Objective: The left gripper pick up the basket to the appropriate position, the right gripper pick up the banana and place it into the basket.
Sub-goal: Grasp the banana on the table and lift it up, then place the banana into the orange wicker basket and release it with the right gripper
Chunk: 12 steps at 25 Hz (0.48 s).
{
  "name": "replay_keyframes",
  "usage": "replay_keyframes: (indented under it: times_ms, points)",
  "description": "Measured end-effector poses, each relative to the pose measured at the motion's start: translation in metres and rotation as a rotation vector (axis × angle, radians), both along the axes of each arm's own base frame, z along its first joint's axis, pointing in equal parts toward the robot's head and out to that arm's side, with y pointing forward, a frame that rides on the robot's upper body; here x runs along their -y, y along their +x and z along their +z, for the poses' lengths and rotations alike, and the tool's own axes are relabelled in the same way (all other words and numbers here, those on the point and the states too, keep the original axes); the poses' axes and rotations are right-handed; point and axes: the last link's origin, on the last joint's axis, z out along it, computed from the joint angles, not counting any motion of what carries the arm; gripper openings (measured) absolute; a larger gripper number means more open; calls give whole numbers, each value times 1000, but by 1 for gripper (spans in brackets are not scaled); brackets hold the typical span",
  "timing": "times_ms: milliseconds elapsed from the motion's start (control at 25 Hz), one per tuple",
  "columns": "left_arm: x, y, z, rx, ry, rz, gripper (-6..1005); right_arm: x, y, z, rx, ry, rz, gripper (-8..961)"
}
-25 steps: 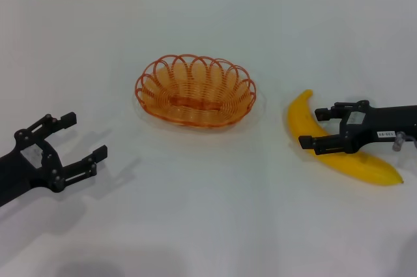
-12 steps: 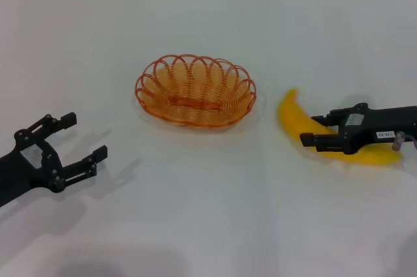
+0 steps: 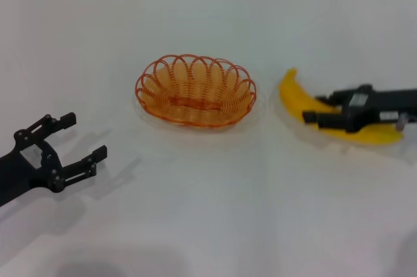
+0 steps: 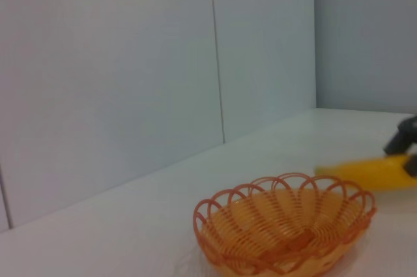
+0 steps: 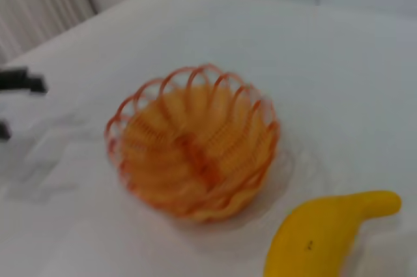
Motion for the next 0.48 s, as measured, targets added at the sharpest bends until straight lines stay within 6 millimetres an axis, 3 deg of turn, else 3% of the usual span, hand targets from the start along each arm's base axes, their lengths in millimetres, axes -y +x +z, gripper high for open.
replay_keyframes:
  times_ms: [280,480]
  points:
    - [-2,4,-2,7,-3,-14,880,-24,-13,30,-151,227,5,510]
    - [-3,4,-4,8,-4,-13,880,-31,-42,17,-246,261,118,521]
